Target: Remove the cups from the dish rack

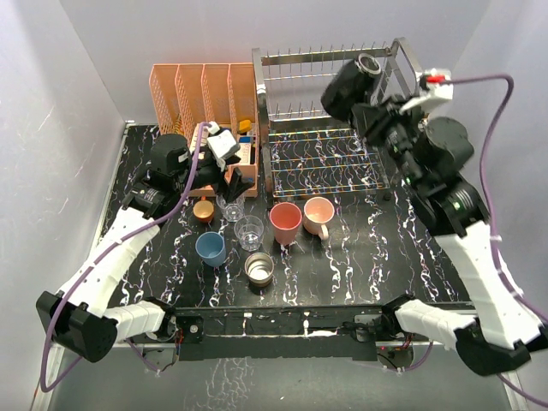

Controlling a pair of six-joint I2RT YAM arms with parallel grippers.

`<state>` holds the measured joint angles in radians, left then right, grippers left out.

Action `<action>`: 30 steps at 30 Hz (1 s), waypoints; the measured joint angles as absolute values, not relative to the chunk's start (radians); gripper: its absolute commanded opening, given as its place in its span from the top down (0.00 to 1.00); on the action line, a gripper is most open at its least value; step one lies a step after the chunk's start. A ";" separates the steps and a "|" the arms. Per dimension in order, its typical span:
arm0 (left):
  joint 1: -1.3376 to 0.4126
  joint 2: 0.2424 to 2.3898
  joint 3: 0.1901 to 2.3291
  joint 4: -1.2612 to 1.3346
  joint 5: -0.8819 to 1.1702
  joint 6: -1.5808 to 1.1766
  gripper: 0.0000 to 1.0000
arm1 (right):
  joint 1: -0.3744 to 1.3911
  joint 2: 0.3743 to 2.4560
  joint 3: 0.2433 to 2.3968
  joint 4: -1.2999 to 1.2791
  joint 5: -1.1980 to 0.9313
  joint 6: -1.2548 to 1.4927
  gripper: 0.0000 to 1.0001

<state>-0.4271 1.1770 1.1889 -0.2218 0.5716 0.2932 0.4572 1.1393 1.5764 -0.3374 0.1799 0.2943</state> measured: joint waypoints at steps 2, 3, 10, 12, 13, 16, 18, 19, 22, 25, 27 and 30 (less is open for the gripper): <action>-0.429 1.177 1.184 -0.195 0.589 0.292 0.26 | 0.457 1.044 1.496 -0.388 0.170 0.342 0.92; -0.432 1.177 1.183 -0.183 0.595 0.295 0.26 | 0.457 1.000 1.460 -0.414 0.161 0.367 0.92; -0.541 1.177 1.147 -0.161 0.589 0.431 0.25 | 0.457 0.786 1.235 -0.569 0.093 0.570 0.92; -0.598 1.177 1.124 -0.160 0.570 0.489 0.25 | 0.457 0.741 1.156 -0.600 0.058 0.643 0.92; -0.625 1.177 1.112 -0.157 0.558 0.516 0.25 | 0.457 0.721 1.118 -0.615 0.041 0.682 0.92; -0.702 1.177 1.083 -0.152 0.519 0.589 0.25 | 0.457 0.670 1.000 -0.628 -0.005 0.795 0.92; -0.748 1.177 1.067 -0.141 0.490 0.634 0.25 | 0.457 0.639 0.917 -0.626 -0.038 0.876 0.92; -0.768 1.177 1.062 -0.135 0.477 0.654 0.25 | 0.457 0.627 0.878 -0.623 -0.053 0.914 0.92; -0.815 1.177 1.053 -0.115 0.450 0.708 0.25 | 0.457 0.613 0.796 -0.611 -0.093 1.010 0.92; -0.857 1.177 1.034 -0.095 0.420 0.758 0.26 | 0.457 0.616 0.760 -0.597 -0.131 1.091 0.92; -0.880 1.176 1.016 -0.078 0.401 0.779 0.26 | 0.457 0.615 0.755 -0.585 -0.148 1.135 0.92; -0.905 1.176 0.998 -0.067 0.384 0.801 0.27 | 0.457 0.596 0.735 -0.539 -0.163 1.196 0.92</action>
<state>-0.9051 1.1763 0.9981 -0.0669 0.3836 0.8013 0.4572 0.5961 0.7353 -0.5388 -0.1631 1.1961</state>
